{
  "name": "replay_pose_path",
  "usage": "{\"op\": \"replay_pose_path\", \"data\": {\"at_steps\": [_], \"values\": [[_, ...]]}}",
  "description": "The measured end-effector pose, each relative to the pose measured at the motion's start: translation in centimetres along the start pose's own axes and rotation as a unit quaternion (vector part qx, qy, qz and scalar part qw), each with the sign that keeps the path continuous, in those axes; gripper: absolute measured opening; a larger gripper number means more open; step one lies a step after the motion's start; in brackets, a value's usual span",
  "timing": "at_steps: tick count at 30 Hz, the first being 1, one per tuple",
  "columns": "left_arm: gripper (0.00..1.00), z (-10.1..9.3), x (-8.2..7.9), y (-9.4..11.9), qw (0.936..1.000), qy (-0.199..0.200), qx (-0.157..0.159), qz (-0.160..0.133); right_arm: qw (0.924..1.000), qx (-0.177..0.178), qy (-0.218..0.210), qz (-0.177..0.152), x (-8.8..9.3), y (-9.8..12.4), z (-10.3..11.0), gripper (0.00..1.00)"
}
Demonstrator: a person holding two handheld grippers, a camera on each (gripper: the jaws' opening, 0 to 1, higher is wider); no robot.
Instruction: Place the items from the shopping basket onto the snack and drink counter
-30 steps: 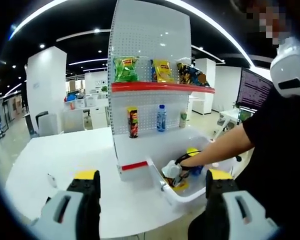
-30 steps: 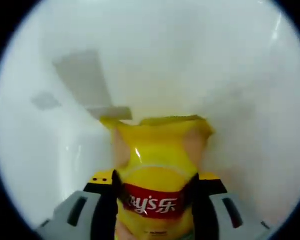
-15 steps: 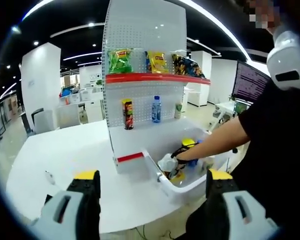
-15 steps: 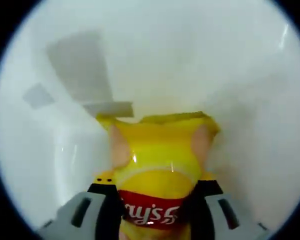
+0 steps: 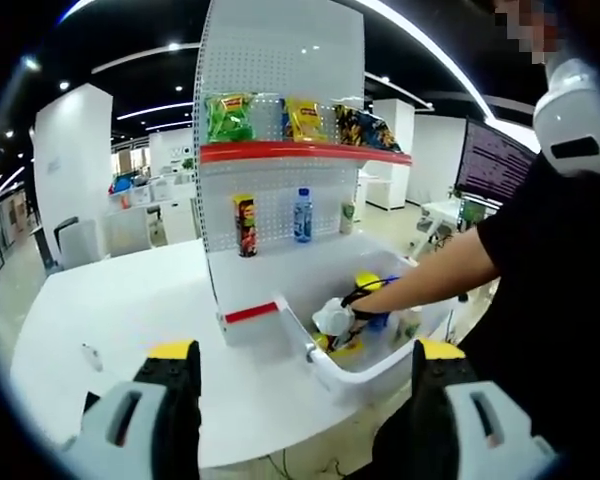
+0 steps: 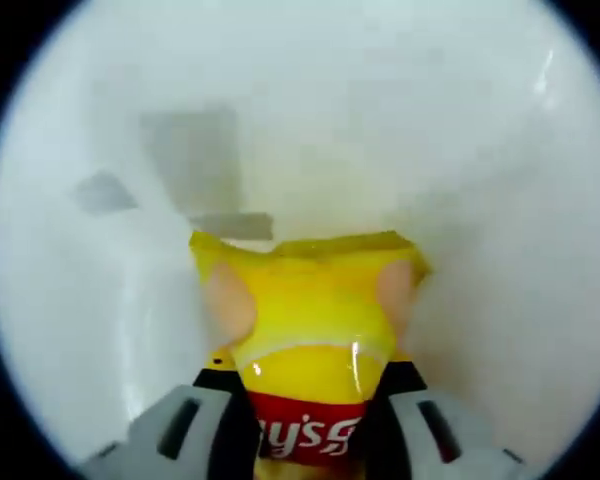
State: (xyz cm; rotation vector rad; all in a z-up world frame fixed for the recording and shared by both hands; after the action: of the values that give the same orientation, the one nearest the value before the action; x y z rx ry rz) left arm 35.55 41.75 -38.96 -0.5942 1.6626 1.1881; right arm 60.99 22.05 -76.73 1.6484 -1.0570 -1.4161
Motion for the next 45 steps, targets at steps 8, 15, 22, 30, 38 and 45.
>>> {"op": "replay_pose_path", "data": {"at_steps": [8,15,22,30,38,45], "values": [[0.86,0.0,0.0,-0.5,1.0000,-0.004,0.009,-0.003,0.9969,0.019,-0.027,-0.071,-1.9,3.3,0.0,0.36],[0.86,-0.2,-0.5,-1.1,0.9996,-0.009,0.020,-0.016,0.9918,0.039,-0.039,-0.116,-3.2,7.1,0.0,0.36],[0.86,-0.4,-0.7,-1.2,0.9992,-0.014,0.028,-0.025,0.9856,0.057,-0.047,-0.152,-4.4,10.7,0.0,0.37],[0.86,-0.4,-1.1,-1.4,0.9987,-0.018,0.032,-0.036,0.9739,0.078,-0.064,-0.203,-5.6,15.0,0.1,0.37],[0.86,-0.4,-1.3,-1.7,0.9982,-0.019,0.036,-0.043,0.9499,0.111,-0.117,-0.268,-6.4,20.5,-0.2,0.37],[0.86,-0.5,-1.7,-2.3,0.9976,-0.024,0.045,-0.046,0.9317,0.139,-0.137,-0.306,-7.0,24.5,-0.9,0.37]]}}
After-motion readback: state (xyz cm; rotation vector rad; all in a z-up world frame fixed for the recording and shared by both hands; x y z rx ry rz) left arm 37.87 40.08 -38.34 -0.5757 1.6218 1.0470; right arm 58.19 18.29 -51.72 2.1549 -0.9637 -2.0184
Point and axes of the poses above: the point that each gripper's makers call its tool centre point, and the gripper's own axes: y roughly backward along the fingers, z roughly to its left, x roughly out of its underside, the point moved 6 cm from there along y, roughly backward along the fingers
